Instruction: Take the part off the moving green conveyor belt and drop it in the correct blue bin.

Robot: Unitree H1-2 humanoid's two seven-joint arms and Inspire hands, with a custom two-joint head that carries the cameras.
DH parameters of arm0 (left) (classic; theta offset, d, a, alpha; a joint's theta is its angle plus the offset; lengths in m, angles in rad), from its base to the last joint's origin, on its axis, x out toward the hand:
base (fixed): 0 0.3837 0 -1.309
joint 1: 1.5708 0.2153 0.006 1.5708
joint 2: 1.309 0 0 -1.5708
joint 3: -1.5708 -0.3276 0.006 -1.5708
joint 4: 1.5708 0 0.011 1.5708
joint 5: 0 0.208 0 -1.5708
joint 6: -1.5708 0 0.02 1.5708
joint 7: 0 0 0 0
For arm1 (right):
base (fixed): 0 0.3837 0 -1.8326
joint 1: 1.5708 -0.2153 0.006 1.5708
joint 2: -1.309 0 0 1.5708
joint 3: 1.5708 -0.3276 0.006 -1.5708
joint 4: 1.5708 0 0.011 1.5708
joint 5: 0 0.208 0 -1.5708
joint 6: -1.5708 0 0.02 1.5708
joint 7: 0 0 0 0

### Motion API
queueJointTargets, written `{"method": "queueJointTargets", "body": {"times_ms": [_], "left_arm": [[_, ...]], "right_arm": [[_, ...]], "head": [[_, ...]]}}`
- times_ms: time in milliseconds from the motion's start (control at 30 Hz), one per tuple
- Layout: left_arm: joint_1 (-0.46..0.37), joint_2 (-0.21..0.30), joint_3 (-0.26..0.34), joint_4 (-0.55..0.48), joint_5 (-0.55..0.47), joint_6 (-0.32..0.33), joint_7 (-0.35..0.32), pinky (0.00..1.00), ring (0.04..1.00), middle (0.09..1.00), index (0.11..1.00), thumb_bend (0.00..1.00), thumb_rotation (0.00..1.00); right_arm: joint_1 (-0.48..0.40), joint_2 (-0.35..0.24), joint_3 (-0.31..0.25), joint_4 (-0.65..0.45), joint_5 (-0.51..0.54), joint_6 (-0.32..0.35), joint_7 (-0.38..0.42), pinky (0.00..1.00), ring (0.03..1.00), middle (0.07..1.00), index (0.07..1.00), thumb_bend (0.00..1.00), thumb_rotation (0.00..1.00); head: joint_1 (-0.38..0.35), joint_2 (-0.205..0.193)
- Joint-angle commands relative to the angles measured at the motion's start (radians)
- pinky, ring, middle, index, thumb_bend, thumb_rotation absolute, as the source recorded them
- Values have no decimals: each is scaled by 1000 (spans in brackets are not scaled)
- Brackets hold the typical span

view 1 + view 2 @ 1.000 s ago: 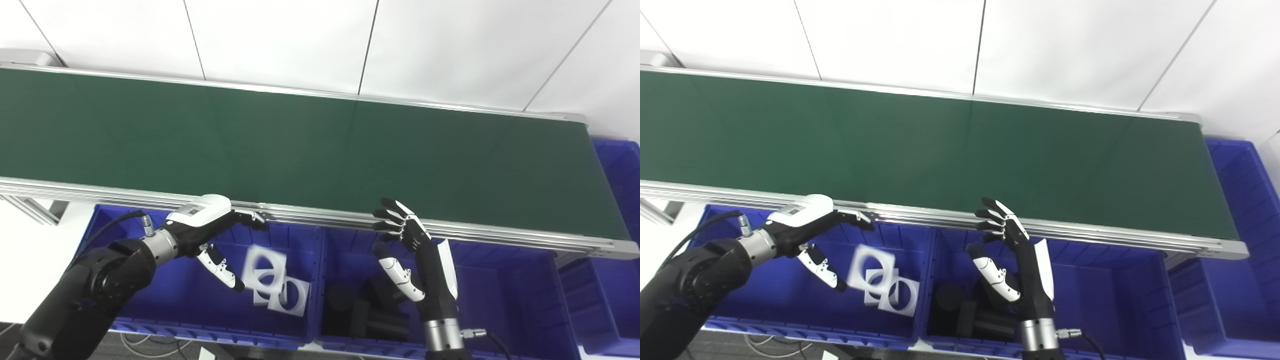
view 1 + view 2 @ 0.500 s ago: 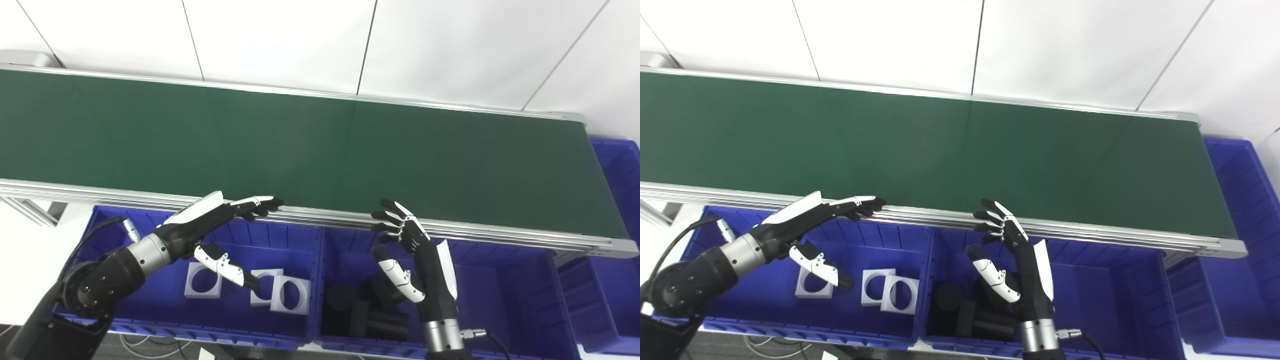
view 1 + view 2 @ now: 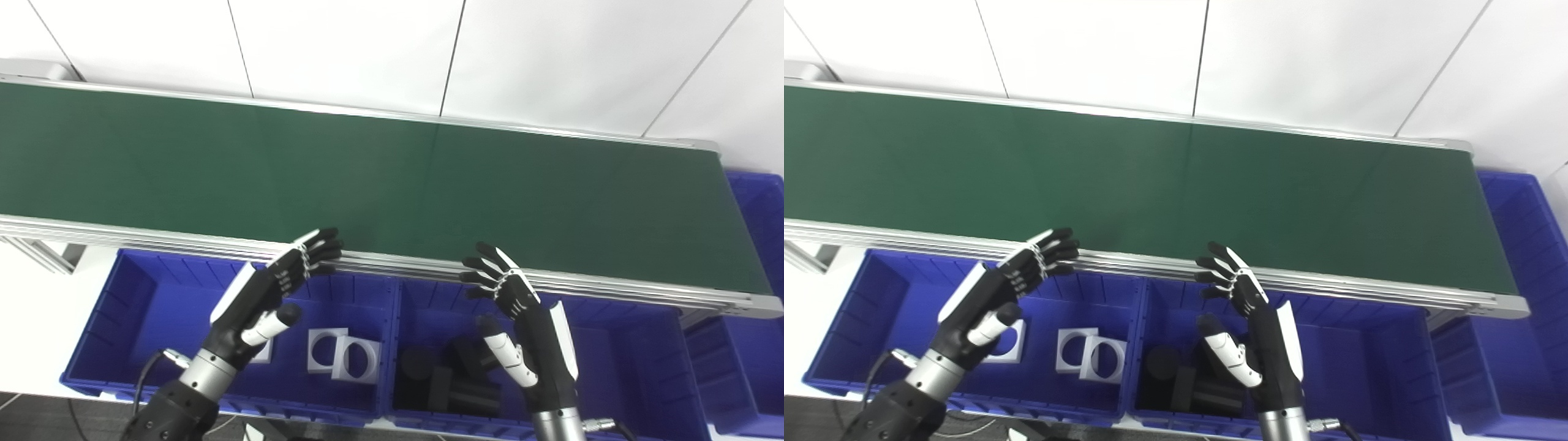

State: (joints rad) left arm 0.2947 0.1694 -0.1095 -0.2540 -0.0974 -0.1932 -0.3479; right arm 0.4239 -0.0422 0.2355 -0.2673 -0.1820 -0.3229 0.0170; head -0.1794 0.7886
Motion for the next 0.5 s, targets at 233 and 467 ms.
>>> {"method": "queueJointTargets", "body": {"times_ms": [233, 467], "left_arm": [[37, -30, -8, -24, -32, -49, 30, 826, 849, 854, 865, 828, 822], [29, -40, 4, 10, -28, -99, 42, 820, 836, 843, 865, 833, 803]], "right_arm": [[31, -3, -2, -62, 41, 7, 19, 694, 758, 821, 880, 626, 790], [44, -4, -12, -79, 53, 14, 23, 712, 771, 823, 890, 635, 816]], "head": [[-1, -14], [-3, -16]]}}
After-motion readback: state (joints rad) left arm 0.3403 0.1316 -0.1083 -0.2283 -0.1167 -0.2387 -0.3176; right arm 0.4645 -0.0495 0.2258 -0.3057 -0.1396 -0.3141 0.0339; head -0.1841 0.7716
